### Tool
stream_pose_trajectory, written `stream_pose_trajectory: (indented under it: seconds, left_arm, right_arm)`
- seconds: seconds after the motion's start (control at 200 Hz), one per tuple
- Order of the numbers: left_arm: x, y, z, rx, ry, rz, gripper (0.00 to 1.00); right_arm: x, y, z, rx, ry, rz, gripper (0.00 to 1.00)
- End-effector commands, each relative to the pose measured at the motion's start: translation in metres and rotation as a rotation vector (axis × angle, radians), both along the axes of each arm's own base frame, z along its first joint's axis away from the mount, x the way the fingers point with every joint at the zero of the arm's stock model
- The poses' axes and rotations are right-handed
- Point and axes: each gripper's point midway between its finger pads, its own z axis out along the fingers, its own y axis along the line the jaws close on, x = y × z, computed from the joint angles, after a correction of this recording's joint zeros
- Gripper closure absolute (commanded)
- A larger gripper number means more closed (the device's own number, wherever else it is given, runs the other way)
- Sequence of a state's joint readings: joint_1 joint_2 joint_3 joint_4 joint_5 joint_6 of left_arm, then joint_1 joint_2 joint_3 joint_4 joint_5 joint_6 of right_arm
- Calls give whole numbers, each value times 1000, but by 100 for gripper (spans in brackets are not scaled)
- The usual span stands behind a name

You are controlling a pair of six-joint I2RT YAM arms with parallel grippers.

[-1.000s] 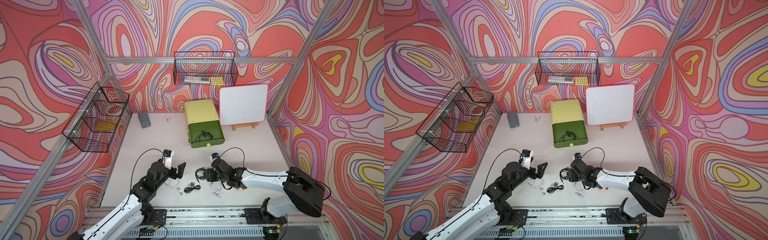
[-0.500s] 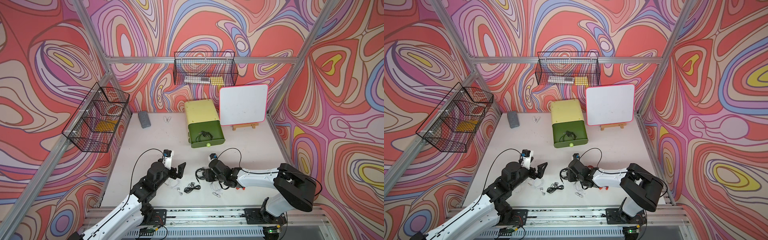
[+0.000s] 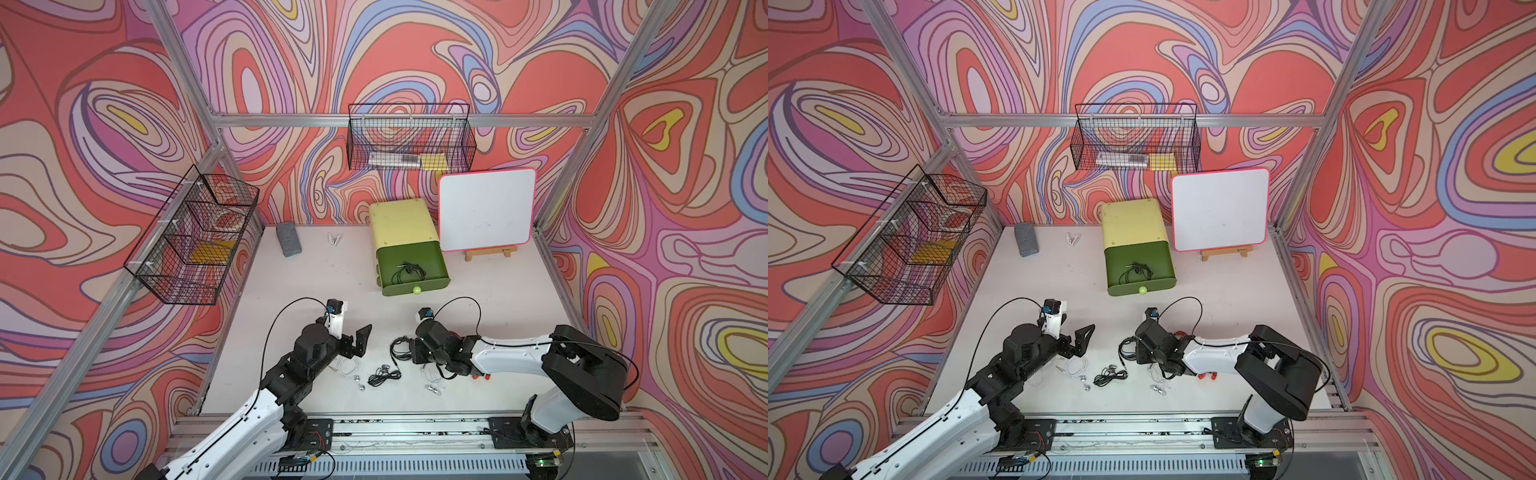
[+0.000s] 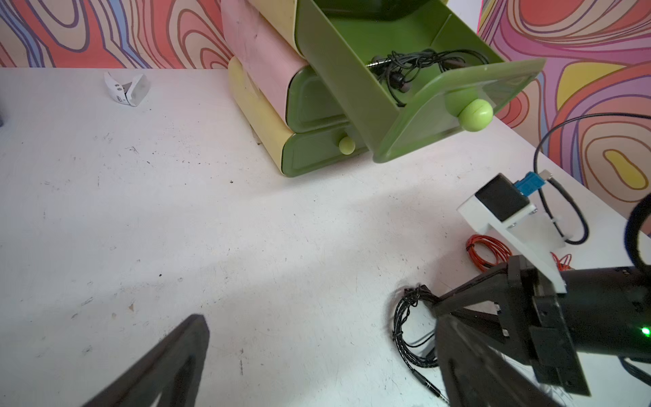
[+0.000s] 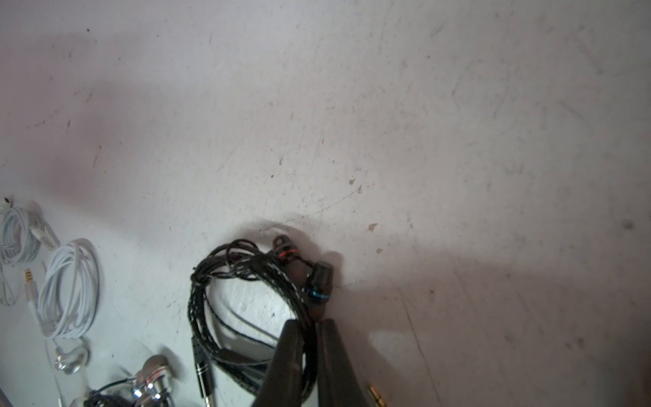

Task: Place the wired earphones into the drawer by color
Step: Pick up the wired earphones from the center of the board, then place the wired earphones in the drawer.

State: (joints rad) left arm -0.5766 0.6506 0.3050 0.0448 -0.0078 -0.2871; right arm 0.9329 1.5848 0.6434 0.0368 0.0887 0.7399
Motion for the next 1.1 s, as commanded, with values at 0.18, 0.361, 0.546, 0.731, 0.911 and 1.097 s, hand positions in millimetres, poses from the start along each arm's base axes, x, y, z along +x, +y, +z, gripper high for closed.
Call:
stream_pose_trajectory:
  seconds: [0.18, 0.361, 0.546, 0.731, 0.911, 1.097]
  left_arm:
    - [1, 0, 0, 11, -18, 0, 1]
    - [1, 1, 1, 9, -21, 6, 1]
    - [0, 1, 2, 6, -25, 2, 1]
    - [-1, 2, 4, 3, -30, 1, 1]
    - [-2, 1, 3, 2, -27, -5, 1]
    - [-2, 0, 3, 1, -26, -8, 1]
  right_arm:
    - [-1, 1, 20, 13, -49, 9, 98]
    - [-6, 3, 46, 34, -106, 51, 99]
    - [-14, 3, 79, 81, -169, 98, 98]
    - [-17, -5, 114, 135, -246, 104, 98]
    - [-21, -11, 158, 204, -333, 116, 100]
    - [-15, -19, 212, 238, -434, 88, 100]
